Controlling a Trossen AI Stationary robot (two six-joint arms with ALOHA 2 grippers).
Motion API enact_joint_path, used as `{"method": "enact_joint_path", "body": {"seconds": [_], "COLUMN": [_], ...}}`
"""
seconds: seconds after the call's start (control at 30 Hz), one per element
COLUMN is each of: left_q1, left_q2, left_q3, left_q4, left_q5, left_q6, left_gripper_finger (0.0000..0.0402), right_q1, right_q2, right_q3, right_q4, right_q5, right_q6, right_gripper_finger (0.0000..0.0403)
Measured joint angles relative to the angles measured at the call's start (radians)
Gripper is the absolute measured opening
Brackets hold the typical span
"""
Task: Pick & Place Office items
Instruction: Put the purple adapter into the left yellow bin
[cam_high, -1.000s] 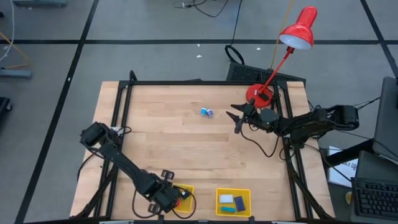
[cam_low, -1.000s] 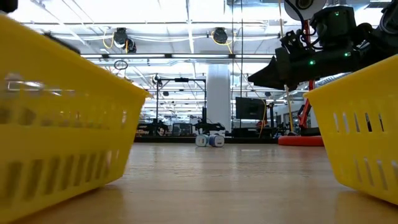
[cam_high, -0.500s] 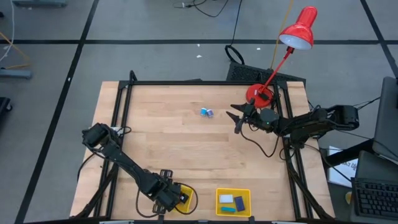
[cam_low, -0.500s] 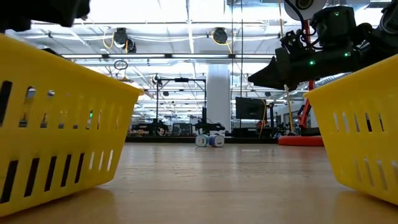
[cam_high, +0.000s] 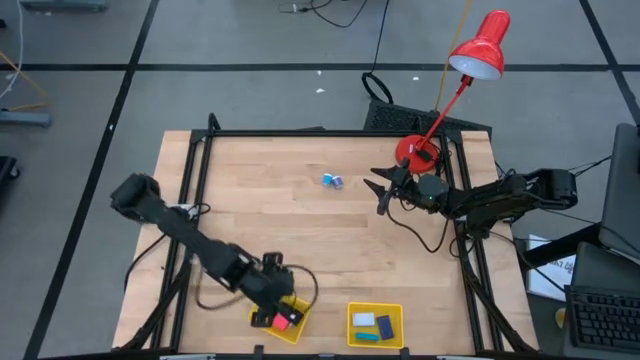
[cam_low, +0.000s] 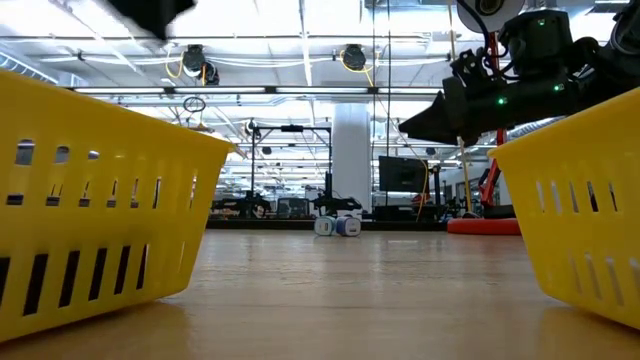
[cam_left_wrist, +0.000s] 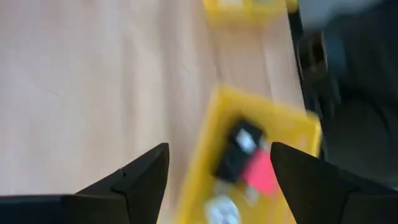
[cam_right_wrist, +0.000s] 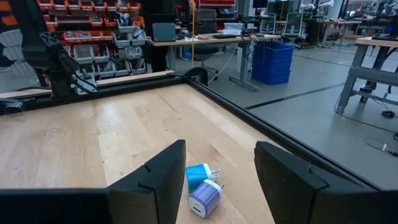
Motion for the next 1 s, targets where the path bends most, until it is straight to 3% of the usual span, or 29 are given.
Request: {"method": "enact_joint_path", "body": {"seconds": [0.2,0.27,0.4,0.53,0.6,0.73,0.8,1.0], "left_q1": [-0.036,-0.043,-0.012,0.078,0.148,0.319,0.408,0.648], "left_q2": [-0.176,-0.225,-0.31,-0.381,-0.403,-0.432,-0.431,-0.431], "left_q3": [-0.022,-0.065,-0.215,-0.441,-0.551,-0.689,-0.715,-0.721], "left_q4": [0.125,0.2,0.351,0.563,0.708,0.907,0.938,0.953], "left_q5": [-0.394,-0.477,-0.508,-0.497,-0.412,-0.083,0.049,0.32], "left_q6": [0.185,0.261,0.33,0.324,0.325,0.332,0.344,0.407], "left_gripper_finger": [0.0274,0.0274,0.0282,0.029,0.0291,0.0286,0.0282,0.0274], "right_q1": [0.0,0.0,0.0,0.0,0.0,0.0,0.006,0.011], "right_q2": [0.0,0.0,0.0,0.0,0.0,0.028,0.063,0.219], "right_q3": [0.0,0.0,0.0,0.0,0.001,0.022,0.049,0.227], "right_q4": [-0.007,-0.01,-0.011,-0.014,-0.035,-0.107,-0.141,-0.327], "right_q5": [0.0,0.0,0.0,0.0,-0.002,-0.053,-0.05,-0.049], "right_q6": [0.0,0.0,0.001,0.005,0.03,0.117,0.146,0.162], "right_gripper_finger": [0.0183,0.0182,0.0179,0.0176,0.0177,0.018,0.0182,0.0201]}}
